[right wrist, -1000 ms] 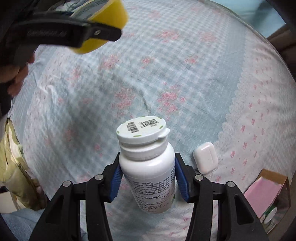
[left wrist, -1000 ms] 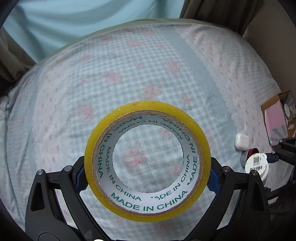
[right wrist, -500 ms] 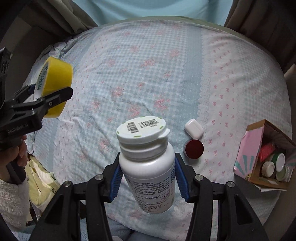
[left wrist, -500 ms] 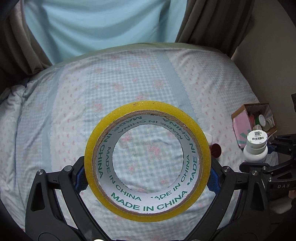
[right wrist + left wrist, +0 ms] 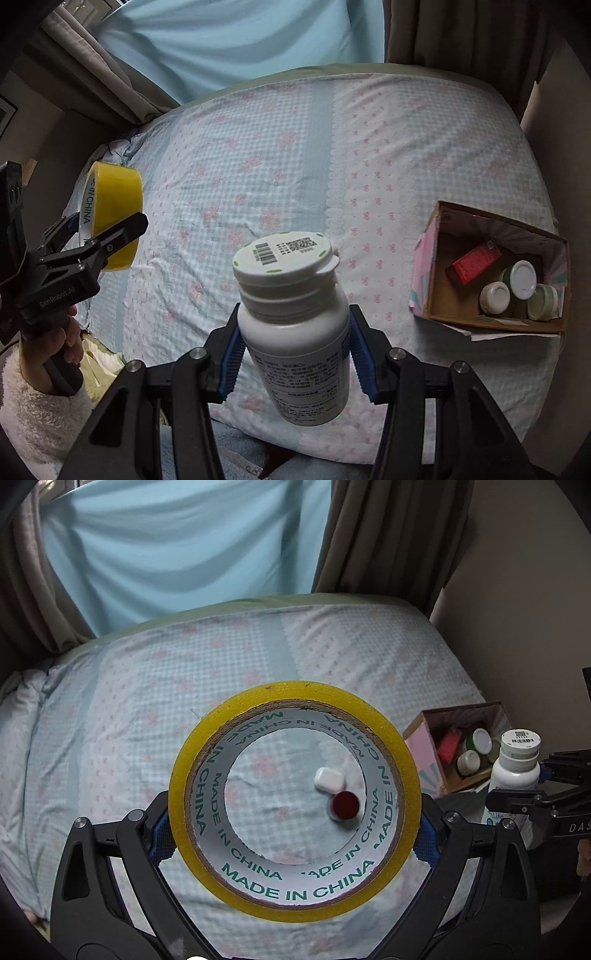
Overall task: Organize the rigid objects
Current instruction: 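Lift and carry the tape roll and pill bottle over the cardboard box, then release the tape roll into the box while the right tool releases the pill bottle, then withdraw both tools from the box toward the red cap and earbud case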
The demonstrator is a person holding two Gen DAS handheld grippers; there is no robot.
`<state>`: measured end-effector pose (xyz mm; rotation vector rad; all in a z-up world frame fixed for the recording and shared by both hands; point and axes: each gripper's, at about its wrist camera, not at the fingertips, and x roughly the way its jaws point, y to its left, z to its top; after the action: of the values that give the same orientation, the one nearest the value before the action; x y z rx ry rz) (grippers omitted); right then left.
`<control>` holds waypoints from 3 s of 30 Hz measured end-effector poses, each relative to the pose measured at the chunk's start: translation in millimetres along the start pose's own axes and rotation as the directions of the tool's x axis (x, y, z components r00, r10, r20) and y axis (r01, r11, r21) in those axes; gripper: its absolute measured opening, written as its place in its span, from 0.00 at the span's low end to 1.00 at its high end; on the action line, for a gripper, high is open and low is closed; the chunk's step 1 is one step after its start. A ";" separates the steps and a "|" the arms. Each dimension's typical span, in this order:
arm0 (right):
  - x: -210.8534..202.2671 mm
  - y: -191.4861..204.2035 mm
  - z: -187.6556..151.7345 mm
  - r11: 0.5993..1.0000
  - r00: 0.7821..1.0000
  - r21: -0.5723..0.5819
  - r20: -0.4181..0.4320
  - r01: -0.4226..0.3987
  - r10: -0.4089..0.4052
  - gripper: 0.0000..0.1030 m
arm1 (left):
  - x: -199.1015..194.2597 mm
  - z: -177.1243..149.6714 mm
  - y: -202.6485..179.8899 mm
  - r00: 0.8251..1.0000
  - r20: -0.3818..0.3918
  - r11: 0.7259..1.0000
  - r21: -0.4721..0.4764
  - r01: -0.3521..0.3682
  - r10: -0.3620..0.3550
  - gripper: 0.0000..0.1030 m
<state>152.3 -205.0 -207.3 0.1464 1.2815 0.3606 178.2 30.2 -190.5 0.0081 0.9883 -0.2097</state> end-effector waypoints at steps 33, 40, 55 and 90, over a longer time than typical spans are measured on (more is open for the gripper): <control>45.6 -290.8 15.2 0.951 0.989 -0.303 -0.116 0.057 -0.097 0.47 | 230.0 13.9 -305.0 0.943 -0.328 0.995 0.063 0.082 -0.057 0.93; 80.6 -296.2 -10.5 0.890 0.983 -0.448 -0.108 0.084 -0.147 0.47 | 288.1 -17.6 -322.6 0.903 -0.430 0.988 0.126 0.084 -0.022 0.93; 72.9 -312.3 -5.4 0.935 0.994 -0.355 -0.105 -0.013 -0.026 1.00 | 279.3 -21.4 -318.8 0.904 -0.424 0.976 0.173 0.132 -0.047 1.00; -18.9 -257.5 18.8 0.902 0.991 -0.412 0.057 0.132 -0.119 1.00 | 125.9 -10.9 -251.1 0.964 -0.257 0.991 0.130 -0.031 0.064 1.00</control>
<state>212.4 -450.5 -263.3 -0.2915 1.1504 0.5096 191.0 -236.3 -278.8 0.1785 1.2353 -0.2301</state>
